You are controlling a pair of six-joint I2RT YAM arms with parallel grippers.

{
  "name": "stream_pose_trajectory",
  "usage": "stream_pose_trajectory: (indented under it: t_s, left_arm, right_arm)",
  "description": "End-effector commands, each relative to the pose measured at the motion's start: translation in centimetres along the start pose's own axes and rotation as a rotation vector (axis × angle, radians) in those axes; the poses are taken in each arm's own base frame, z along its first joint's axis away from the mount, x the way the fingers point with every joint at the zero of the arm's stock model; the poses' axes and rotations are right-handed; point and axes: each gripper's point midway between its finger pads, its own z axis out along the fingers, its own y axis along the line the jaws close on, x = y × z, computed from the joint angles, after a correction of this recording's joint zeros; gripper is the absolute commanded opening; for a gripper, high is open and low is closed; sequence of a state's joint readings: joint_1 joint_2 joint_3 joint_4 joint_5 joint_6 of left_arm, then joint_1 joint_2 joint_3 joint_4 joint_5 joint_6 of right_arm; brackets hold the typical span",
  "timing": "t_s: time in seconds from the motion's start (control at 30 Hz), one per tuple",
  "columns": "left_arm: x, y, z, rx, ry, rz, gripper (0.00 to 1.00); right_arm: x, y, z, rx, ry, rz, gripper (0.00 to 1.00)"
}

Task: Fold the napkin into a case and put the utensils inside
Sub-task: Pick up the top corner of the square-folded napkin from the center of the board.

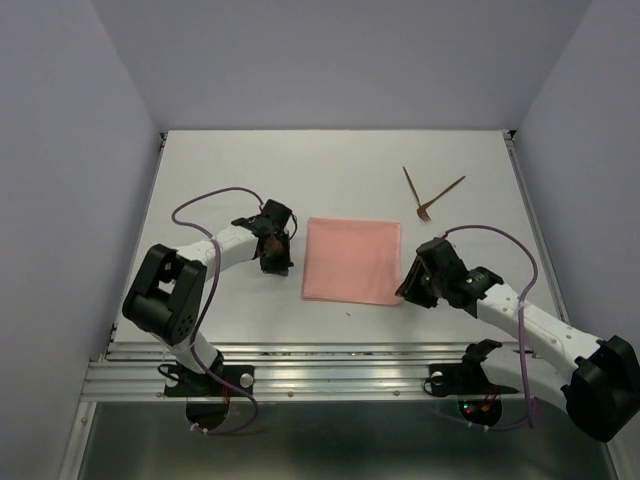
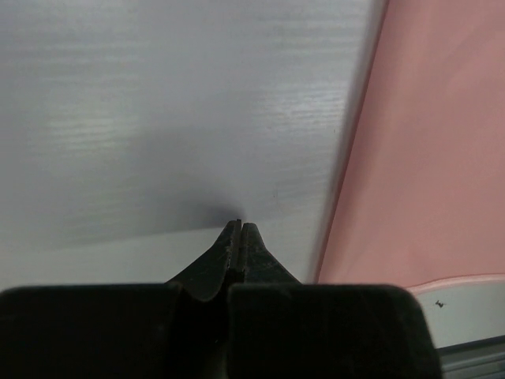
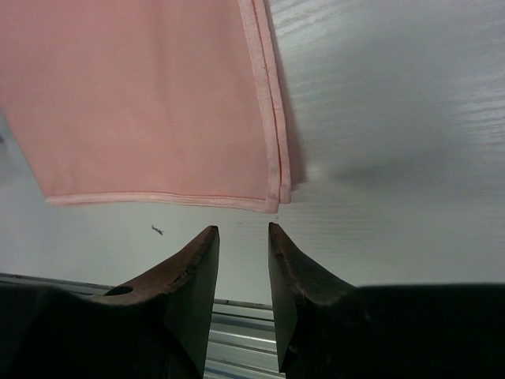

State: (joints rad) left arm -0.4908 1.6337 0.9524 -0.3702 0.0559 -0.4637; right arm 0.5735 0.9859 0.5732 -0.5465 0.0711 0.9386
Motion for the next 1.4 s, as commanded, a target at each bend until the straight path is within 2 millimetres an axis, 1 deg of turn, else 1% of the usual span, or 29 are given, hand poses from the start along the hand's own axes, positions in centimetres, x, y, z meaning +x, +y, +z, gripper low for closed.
stream_pose_trajectory:
  t_s: [0.0, 0.03, 0.13, 0.17, 0.27, 0.33, 0.4, 0.43, 0.47, 0.53, 0.6, 0.77, 0.9, 1.07, 1.1, 1.13, 1.2, 1.37]
  left_arm:
    - [1.1, -1.5, -1.5, 0.063, -0.023, -0.009, 0.0]
    - [2.0, -2.1, -1.4, 0.076, -0.004, 0.003, 0.0]
    - [3.4, -2.8, -0.9, 0.084, 0.025, 0.023, 0.0]
    - [4.1, -3.2, -0.6, 0.088, 0.044, 0.029, 0.0]
    - [4.9, -3.7, -0.1, 0.094, 0.061, 0.041, 0.0]
    - [5.1, -3.8, 0.1, 0.099, 0.066, 0.044, 0.0]
    - [5.1, -3.9, 0.1, 0.104, 0.068, 0.051, 0.0]
    - [5.2, -4.4, 0.0, 0.126, 0.076, 0.063, 0.0]
    - [5.4, -4.5, -0.1, 0.13, 0.082, 0.066, 0.0]
    - [5.5, -4.6, -0.1, 0.131, 0.087, 0.077, 0.0]
    - [5.3, -4.2, -0.4, 0.111, 0.079, 0.087, 0.0]
    - [3.7, -4.0, -1.7, 0.081, 0.029, 0.106, 0.0]
    - [3.4, -3.9, -1.6, 0.068, 0.018, 0.106, 0.0]
    - [3.9, -4.0, -1.1, 0.081, 0.033, 0.101, 0.0]
    - [3.9, -4.0, -1.1, 0.081, 0.033, 0.103, 0.0]
    - [3.9, -3.9, -1.1, 0.076, 0.031, 0.101, 0.0]
    - [3.8, -3.9, -1.3, 0.074, 0.026, 0.103, 0.0]
    - [3.5, -3.9, -1.2, 0.067, 0.02, 0.11, 0.0]
  right_arm:
    - [1.2, 0.0, 0.9, 0.008, 0.035, 0.042, 0.37]
    - [1.4, 0.1, 1.0, 0.01, 0.04, 0.046, 0.37]
    - [1.5, 0.0, 1.4, 0.026, 0.036, 0.054, 0.36]
    - [1.2, 0.0, 1.4, 0.033, 0.024, 0.058, 0.36]
    - [0.9, -0.2, 1.5, 0.048, 0.009, 0.067, 0.36]
    - [0.9, -0.5, 1.6, 0.062, 0.003, 0.073, 0.36]
    - [0.8, -1.2, 1.7, 0.093, -0.011, 0.078, 0.35]
    - [0.5, -1.5, 1.9, 0.109, -0.031, 0.09, 0.34]
    - [0.5, -1.5, 1.9, 0.109, -0.031, 0.093, 0.33]
    - [0.3, -1.4, 1.9, 0.11, -0.037, 0.096, 0.33]
    - [0.2, -1.3, 2.1, 0.108, -0.039, 0.096, 0.32]
    - [0.4, -0.9, 2.8, 0.109, -0.018, 0.082, 0.3]
    - [0.6, -0.6, 3.2, 0.098, -0.008, 0.077, 0.29]
    - [0.9, -0.5, 3.3, 0.09, 0.001, 0.067, 0.26]
    - [0.9, -0.4, 3.3, 0.089, 0.003, 0.07, 0.24]
    - [0.8, -0.2, 3.1, 0.089, 0.007, 0.068, 0.23]
    - [0.8, 0.3, 2.7, 0.076, 0.002, 0.064, 0.24]
    - [-0.4, 1.0, 1.5, 0.05, -0.044, 0.071, 0.26]
